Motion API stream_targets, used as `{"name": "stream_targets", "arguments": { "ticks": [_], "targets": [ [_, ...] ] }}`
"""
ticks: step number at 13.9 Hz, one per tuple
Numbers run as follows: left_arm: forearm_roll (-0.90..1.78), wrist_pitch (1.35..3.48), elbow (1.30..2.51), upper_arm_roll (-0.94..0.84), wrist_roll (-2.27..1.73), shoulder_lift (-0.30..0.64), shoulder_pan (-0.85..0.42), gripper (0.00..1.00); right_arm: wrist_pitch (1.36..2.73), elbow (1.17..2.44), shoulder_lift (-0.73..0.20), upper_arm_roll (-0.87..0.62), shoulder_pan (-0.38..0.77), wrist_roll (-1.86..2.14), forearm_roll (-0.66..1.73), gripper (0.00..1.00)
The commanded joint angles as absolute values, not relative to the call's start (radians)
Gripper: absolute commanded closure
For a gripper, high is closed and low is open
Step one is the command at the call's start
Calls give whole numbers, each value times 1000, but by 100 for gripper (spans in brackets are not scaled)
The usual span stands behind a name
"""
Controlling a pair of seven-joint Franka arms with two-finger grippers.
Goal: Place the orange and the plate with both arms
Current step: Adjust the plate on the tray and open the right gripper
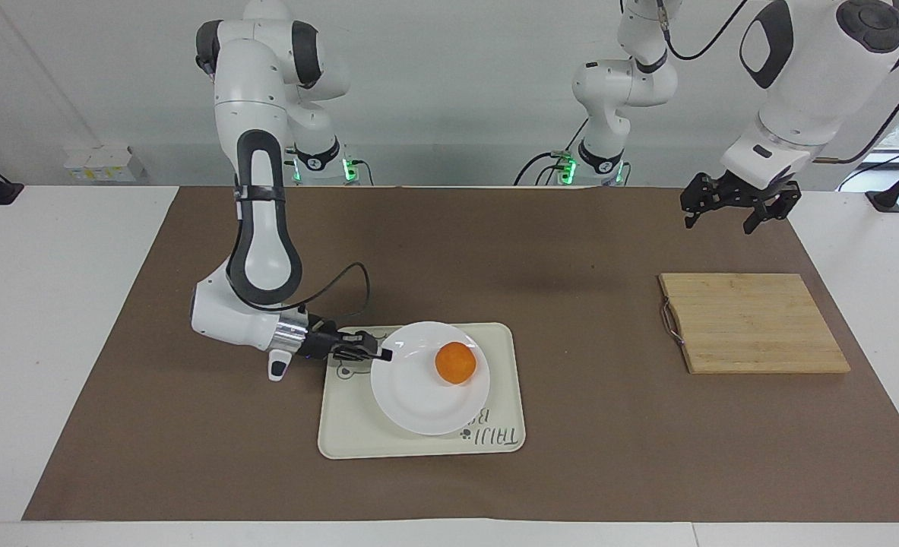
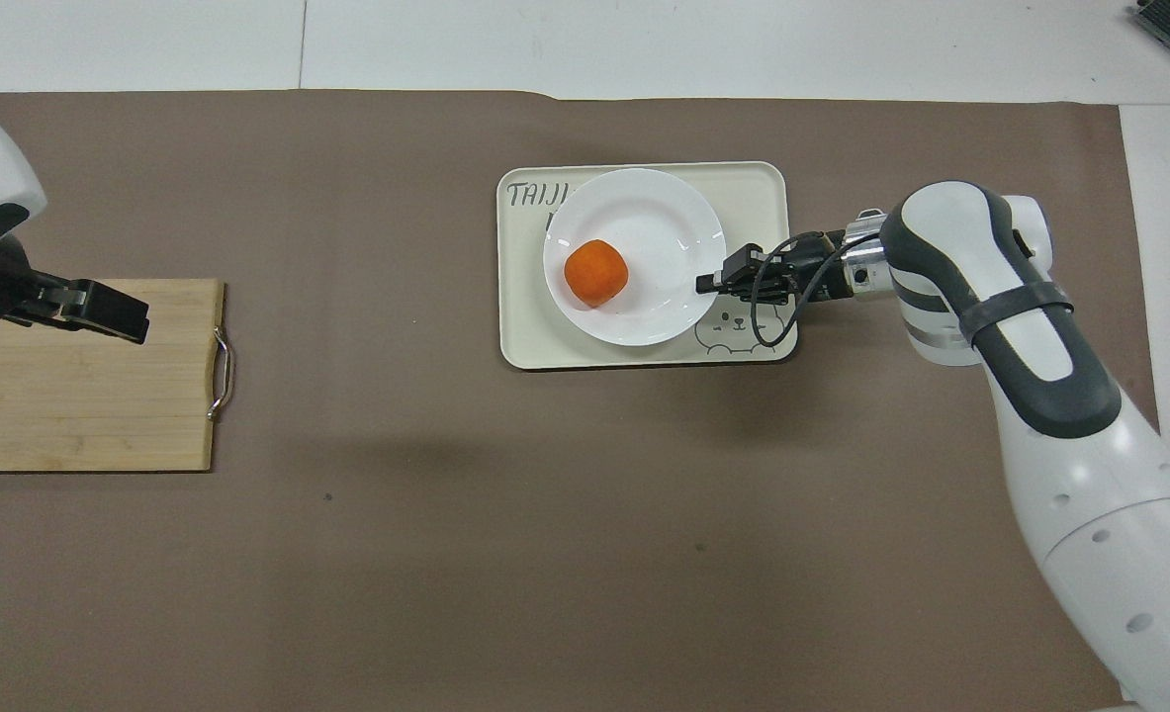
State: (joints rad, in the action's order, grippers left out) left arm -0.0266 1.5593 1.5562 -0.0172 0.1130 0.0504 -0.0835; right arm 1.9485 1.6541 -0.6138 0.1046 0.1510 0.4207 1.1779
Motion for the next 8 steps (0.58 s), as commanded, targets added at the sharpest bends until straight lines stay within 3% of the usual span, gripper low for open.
{"name": "stream_targets", "arguments": {
  "ticks": [1, 4, 6, 7, 8],
  "targets": [
    [-38, 1546, 1546, -23, 118, 52, -75, 0, 1956, 1666, -609, 97, 143, 439, 1166, 100],
    [-38, 1546, 1546, -23, 118, 52, -75, 0, 1957, 1681, -609, 101, 141, 436, 1163, 100],
    [-38, 1546, 1546, -23, 118, 52, -75, 0, 1957, 1680, -607, 101, 141, 426, 1160, 77],
    [-38, 1546, 1546, -23, 118, 52, -75, 0, 1957, 1680, -607, 103, 141, 425, 1152, 60],
    [-38, 1546, 1546, -23, 118, 51, -75, 0, 1957, 1680, -607, 101, 140, 425, 1129, 28]
  ]
}}
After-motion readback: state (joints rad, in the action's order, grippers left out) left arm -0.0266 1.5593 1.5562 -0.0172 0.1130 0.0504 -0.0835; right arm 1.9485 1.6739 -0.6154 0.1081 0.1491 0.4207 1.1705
